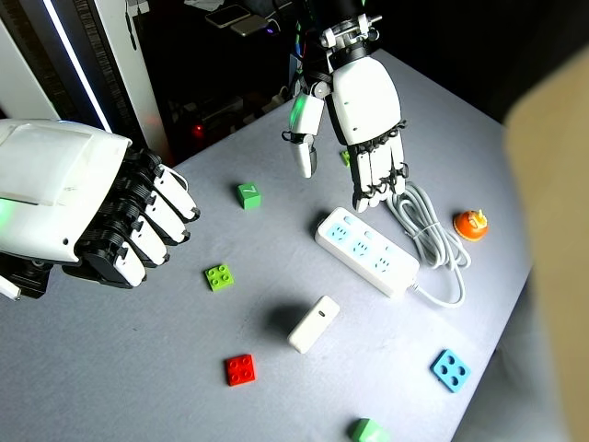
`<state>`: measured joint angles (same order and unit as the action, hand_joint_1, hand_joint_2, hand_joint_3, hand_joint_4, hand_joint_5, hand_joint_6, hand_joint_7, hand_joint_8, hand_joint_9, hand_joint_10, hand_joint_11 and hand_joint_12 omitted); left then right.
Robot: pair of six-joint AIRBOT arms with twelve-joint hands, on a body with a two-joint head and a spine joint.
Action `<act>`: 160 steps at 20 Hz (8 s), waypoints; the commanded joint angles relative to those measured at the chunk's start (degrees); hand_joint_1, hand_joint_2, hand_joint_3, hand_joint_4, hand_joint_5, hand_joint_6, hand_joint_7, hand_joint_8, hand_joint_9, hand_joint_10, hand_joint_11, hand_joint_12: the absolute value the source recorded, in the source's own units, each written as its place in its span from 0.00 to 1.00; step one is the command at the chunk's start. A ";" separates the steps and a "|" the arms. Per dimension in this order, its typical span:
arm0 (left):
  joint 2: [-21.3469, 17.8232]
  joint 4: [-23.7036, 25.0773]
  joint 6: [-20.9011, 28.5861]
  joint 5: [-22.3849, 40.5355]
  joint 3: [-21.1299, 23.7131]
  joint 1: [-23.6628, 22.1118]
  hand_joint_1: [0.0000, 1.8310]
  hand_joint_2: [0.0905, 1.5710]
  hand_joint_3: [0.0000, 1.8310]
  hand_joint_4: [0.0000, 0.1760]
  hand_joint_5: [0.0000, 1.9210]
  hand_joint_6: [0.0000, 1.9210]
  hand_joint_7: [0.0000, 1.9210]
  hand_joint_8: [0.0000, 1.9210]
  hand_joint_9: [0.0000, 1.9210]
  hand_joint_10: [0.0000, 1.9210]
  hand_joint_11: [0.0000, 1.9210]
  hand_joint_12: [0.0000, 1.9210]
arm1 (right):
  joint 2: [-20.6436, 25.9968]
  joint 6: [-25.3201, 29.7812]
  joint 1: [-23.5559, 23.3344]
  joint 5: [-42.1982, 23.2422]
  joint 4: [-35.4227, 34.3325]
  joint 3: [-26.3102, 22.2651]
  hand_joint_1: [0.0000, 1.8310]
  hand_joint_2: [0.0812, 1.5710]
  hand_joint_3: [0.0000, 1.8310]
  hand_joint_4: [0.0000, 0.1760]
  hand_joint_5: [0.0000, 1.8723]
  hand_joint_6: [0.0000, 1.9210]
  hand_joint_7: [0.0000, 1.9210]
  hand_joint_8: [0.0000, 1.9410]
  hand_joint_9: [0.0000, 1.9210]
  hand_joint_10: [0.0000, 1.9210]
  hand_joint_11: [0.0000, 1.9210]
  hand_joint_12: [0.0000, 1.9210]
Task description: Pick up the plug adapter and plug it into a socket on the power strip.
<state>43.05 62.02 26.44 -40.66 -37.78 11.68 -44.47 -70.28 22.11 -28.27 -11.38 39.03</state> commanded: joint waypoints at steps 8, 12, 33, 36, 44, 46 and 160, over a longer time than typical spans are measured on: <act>-0.56 2.95 0.01 0.33 0.04 -0.07 0.00 0.74 0.00 0.00 0.03 0.00 0.02 0.00 0.01 0.00 0.00 0.06 | 0.26 -0.21 -0.23 -6.34 0.62 -0.18 0.03 0.70 0.00 0.00 0.03 0.00 0.04 0.00 0.03 0.00 0.00 0.10; -0.56 0.63 0.29 0.37 0.69 0.95 0.00 0.75 0.00 0.00 0.02 0.00 0.01 0.00 0.00 0.00 0.00 0.06 | 0.05 -0.44 -0.62 -5.60 0.62 0.43 0.07 0.72 0.00 0.00 0.03 0.00 0.03 0.00 0.03 0.00 0.00 0.10; 7.11 10.23 17.90 5.68 -0.57 9.47 0.00 0.76 0.00 0.00 0.02 0.00 0.01 0.00 0.00 0.00 0.01 0.01 | -23.45 18.54 -10.24 24.43 0.53 32.36 0.53 0.69 0.00 0.00 0.07 0.00 0.05 0.00 0.05 0.00 0.00 0.20; 8.08 11.70 20.11 5.32 -1.27 11.08 0.00 0.76 0.00 0.00 0.01 0.00 0.00 0.00 0.00 0.00 0.00 0.00 | -26.34 18.78 -10.76 24.86 0.51 35.15 0.51 0.70 0.00 0.00 0.06 0.00 0.05 0.00 0.05 0.00 0.00 0.21; 9.26 12.49 21.17 3.26 -2.96 12.24 0.00 0.74 0.00 0.00 0.00 0.00 0.00 0.00 0.00 0.00 0.00 0.00 | -32.90 21.73 -10.67 26.38 0.51 41.61 0.53 0.68 0.00 0.00 0.07 0.00 0.04 0.00 0.05 0.00 0.00 0.20; 9.49 12.50 21.17 2.78 -3.22 11.76 0.00 0.74 0.00 0.00 0.00 0.00 0.00 0.00 0.00 0.00 0.00 0.00 | -34.00 21.75 -10.72 26.73 0.51 42.74 0.53 0.68 0.00 0.00 0.08 0.00 0.05 0.00 0.05 0.00 0.00 0.22; 8.16 13.42 22.70 1.46 -0.92 13.65 0.00 0.74 0.00 0.00 0.00 0.00 0.00 0.00 0.00 0.00 0.00 0.00 | -25.61 2.23 -19.80 22.40 3.95 30.46 0.74 0.73 0.00 0.00 0.43 0.54 0.45 0.62 0.43 0.75 0.41 0.77</act>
<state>51.62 73.47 48.95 -38.85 -38.85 25.58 -70.39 -67.77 3.36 1.98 -7.55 69.52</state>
